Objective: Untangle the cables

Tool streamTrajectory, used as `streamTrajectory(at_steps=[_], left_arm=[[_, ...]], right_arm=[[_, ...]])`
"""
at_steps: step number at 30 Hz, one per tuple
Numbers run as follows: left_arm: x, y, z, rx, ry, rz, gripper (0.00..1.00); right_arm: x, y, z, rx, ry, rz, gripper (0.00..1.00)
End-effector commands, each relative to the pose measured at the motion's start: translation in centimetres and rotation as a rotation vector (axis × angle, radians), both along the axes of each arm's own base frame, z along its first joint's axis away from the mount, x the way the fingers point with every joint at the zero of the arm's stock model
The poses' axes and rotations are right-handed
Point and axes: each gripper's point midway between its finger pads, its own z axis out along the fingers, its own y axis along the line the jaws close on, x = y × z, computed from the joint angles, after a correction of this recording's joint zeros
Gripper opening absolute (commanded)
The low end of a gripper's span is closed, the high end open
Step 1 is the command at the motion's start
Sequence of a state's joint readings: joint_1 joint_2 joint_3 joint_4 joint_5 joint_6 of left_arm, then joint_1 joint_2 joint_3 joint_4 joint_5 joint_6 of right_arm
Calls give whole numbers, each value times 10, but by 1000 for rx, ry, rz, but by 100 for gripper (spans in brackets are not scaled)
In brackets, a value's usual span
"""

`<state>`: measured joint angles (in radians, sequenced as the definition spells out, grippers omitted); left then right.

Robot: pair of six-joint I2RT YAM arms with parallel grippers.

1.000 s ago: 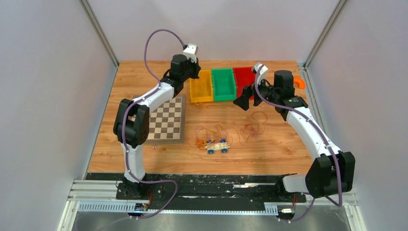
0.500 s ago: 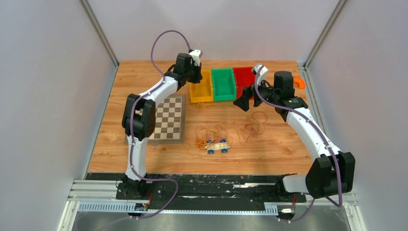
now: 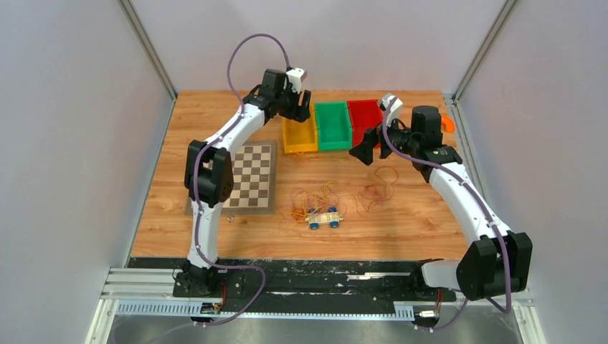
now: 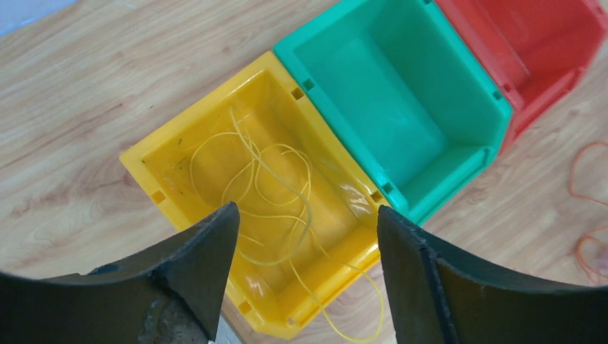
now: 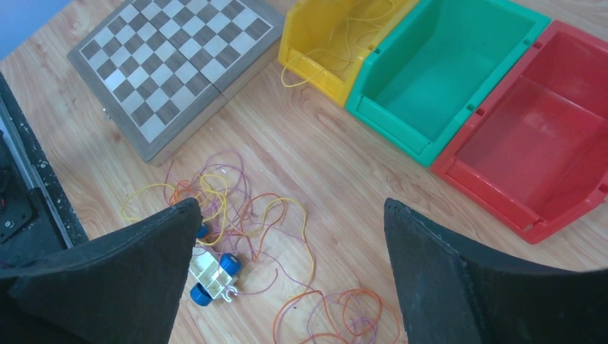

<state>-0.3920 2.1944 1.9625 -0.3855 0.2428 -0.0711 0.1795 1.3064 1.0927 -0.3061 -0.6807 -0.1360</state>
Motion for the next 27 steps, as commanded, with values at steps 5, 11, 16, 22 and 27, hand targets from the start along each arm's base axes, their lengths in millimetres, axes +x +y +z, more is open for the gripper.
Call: streamTrajectory(at_steps=[5,11,16,22,27], left_arm=[[-43,3,128,-37,-209,-211,92],[-124,8,119,-109,-98,-534,84],[-219,17,65,26,-106,-759,79],[-292,26,-6,66,19,-861,71],[-338,27,-48,143,65,-964,72]], right_arm=[[-9,-3,27,19,-94,5,97],[-17,-6,27,0,-96,8,98],[-39,-10,-2,-59,-36,56,99],[-61,-10,-44,-85,107,105,96],[-74,-10,-77,-93,232,122,93]])
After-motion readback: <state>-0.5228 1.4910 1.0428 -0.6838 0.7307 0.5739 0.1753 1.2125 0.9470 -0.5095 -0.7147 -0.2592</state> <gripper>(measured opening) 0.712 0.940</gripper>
